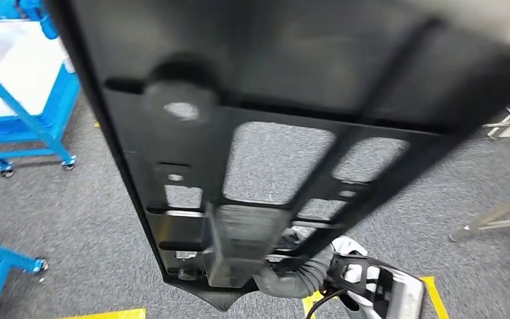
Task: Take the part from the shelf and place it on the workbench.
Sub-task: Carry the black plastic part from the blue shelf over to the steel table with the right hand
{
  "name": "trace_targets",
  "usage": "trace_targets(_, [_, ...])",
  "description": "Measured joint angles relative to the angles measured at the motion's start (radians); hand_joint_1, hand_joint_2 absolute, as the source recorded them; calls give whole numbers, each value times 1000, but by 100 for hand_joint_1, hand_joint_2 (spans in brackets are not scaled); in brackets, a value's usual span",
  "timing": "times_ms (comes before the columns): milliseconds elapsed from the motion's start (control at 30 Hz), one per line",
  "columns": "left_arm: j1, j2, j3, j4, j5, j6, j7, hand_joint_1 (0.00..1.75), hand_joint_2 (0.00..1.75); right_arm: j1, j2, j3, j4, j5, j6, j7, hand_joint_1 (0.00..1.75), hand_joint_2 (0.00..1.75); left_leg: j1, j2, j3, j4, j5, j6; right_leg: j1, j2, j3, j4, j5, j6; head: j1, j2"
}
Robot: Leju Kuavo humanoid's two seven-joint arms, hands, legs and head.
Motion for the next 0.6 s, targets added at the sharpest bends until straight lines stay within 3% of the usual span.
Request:
trace_targets(67, [1, 0, 2, 0, -3, 6, 6, 0, 0, -3, 1, 2, 14, 4, 4, 9, 169, 175, 6, -28, 52, -129, 72, -3, -2, 24, -2, 11, -6, 9, 0, 0])
trace_targets(100, [1, 0, 4, 0, -5, 8, 7, 0, 0, -5, 1, 3, 20, 6, 2, 11, 169, 175, 9, -47, 75, -184, 93, -2, -3, 35, -6, 19, -10, 14, 0, 0])
trace_targets(167, [3, 0, 7, 0, -10, 8, 9, 0, 0, -8, 1, 3, 28, 8, -8, 15, 169, 175, 9, -68, 92, -225, 97, 5, -4, 53, -17, 27, -11, 27, 1, 0])
trace_targets(233, [3, 0, 10, 0, -13, 8, 10, 0, 0, -8, 1, 4, 33, 6, -17, 16, 169, 175, 7, -49, 92, -230, 101, 19, -8, 65, -23, 28, -9, 37, 1, 0])
trace_targets(300, [3, -1, 12, 0, -17, 8, 12, 0, 0, -8, 1, 4, 34, 3, -24, 16, 169, 175, 8, -29, 94, -236, 105, 33, -6, 34, -39, 59, -32, 46, 3, 0])
trace_targets(367, [7, -1, 14, 0, -20, 7, 15, 0, 0, -3, 1, 4, 34, 2, -30, 17, 169, 175, 5, -8, 95, -239, 105, 42, -5, -17, -88, 164, -88, 53, 6, 0])
trace_targets(433, [13, 0, 15, 0, -23, 7, 18, 0, 0, 10, 1, 4, 34, 2, -34, 17, 169, 175, 1, 15, 94, -239, 103, 47, -7, -37, -143, 274, -129, 56, 6, 0])
trace_targets(467, [14, 0, 15, 0, -25, 7, 20, 0, 0, 17, 1, 4, 34, 2, -35, 17, 169, 175, -1, 26, 95, -239, 102, 48, -6, -41, -151, 290, -126, 55, 6, 0])
trace_targets(500, [15, 0, 15, 0, -28, 6, 22, 0, 0, 23, 1, 4, 34, 3, -36, 17, 169, 175, -4, 36, 96, -239, 100, 48, -5, -44, -139, 267, -105, 51, 6, 0])
trace_targets(533, [15, -1, 15, 0, -33, 5, 25, 0, 0, 27, 1, 4, 33, 4, -38, 16, 169, 175, -6, 47, 99, -239, 99, 48, -1, -52, -107, 208, -71, 44, 6, 0])
trace_targets(600, [15, -2, 15, 0, -41, 1, 30, 0, 0, 30, 1, 4, 29, 6, -40, 14, 169, 175, -11, 65, 105, -240, 95, 46, 14, -93, -38, 75, -23, 25, 6, 0])
